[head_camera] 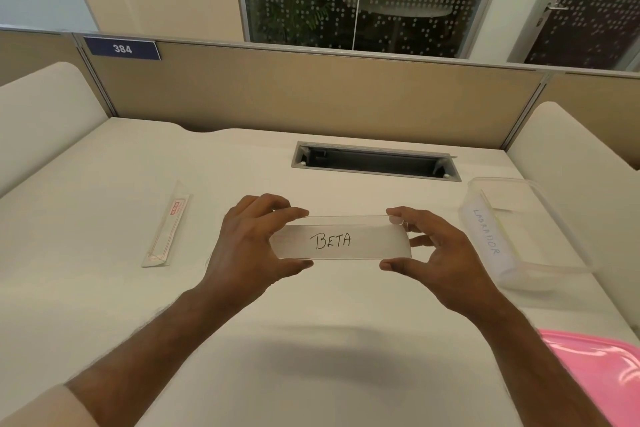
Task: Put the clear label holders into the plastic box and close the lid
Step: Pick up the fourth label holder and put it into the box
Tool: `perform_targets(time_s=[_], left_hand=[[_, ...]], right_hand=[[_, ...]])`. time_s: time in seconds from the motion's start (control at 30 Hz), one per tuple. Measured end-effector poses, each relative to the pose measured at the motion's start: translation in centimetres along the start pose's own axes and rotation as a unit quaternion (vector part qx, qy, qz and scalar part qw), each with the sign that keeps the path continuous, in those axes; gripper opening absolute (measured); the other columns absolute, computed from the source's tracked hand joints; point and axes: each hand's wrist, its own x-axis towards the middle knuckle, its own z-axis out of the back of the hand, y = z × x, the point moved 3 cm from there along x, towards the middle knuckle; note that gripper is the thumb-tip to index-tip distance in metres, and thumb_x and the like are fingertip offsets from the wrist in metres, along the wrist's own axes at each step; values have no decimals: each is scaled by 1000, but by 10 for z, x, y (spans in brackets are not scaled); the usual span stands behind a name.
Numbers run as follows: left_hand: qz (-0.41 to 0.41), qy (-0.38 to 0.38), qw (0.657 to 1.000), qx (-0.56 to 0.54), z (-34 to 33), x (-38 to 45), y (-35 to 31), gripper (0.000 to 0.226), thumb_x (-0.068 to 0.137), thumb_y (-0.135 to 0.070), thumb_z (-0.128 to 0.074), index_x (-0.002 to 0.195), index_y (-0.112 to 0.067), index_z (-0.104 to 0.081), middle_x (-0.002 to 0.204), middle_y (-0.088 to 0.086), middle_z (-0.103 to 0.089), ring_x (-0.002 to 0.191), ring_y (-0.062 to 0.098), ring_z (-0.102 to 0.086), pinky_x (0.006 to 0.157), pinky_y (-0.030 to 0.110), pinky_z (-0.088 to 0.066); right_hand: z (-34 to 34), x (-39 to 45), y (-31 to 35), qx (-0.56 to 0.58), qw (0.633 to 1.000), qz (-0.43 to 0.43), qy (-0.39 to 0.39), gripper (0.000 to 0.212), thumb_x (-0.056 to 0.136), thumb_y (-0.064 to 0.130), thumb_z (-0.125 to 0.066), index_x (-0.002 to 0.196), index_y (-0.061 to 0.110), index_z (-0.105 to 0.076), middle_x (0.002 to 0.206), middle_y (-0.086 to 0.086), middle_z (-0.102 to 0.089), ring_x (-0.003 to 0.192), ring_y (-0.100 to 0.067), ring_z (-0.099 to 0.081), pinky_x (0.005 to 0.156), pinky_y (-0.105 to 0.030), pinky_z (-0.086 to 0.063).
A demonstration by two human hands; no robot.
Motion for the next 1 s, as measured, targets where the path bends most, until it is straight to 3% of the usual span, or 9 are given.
perform_targets(time_s=[0.2,0.37,0.53,0.63,0.77,0.93,1.0], left_hand=[[2,8,1000,9,-2,3,-5,71,54,-39,-95,119,-25,-69,112,-7,-61,101,7,-43,89,36,-43],[0,8,1000,13,-5,5,-11,71,54,-38,-95,118,-25,-69,112,-6,-62,103,15,-50,89,37,-44],[-4,3,1000,4,-13,6,-12,71,56,-39,-94,120,-26,-67,113,-8,-61,104,10,-47,91,34,-41],[7,5,1000,8,-27,6,-6,79,61,-39,-91,132,-25,-60,124,-7,-61,114,12,-49,98,33,-39],[89,45,995,31,-58,-1,18,93,69,-46,-84,148,-23,-41,145,-3,-51,133,18,-43,108,34,-33],[125,88,987,40,-107,-16,31,84,82,-54,-68,151,-21,-35,153,-4,-43,140,15,-36,112,27,-26],[133,109,984,45,-128,-19,31,82,85,-57,-63,152,-20,-33,156,-5,-38,143,15,-33,114,29,-25]], right_hand=[[5,-1,0,-7,1000,3,-6,61,60,56,-78,116,57,-53,119,39,-54,110,3,-52,81,-10,-50],[11,-2,-1,-2,1000,3,-6,62,60,54,-79,117,54,-54,119,36,-55,109,1,-54,81,-15,-52],[19,-3,-5,1,1000,-5,-1,65,61,45,-84,120,47,-57,118,30,-59,108,-2,-56,82,-22,-54],[27,-5,-8,-17,1000,-13,-14,65,59,53,-79,120,46,-56,116,28,-60,106,-2,-56,79,-21,-54],[46,-12,-25,-61,996,-40,-57,66,65,35,-86,125,30,-59,119,12,-61,105,-14,-57,83,-30,-55],[77,-23,-46,-114,984,-61,-123,65,64,26,-88,123,25,-61,116,10,-59,98,-17,-57,75,-15,-45],[89,-27,-53,-132,977,-69,-152,65,64,25,-88,123,21,-61,116,6,-60,97,-16,-56,74,-15,-42]])
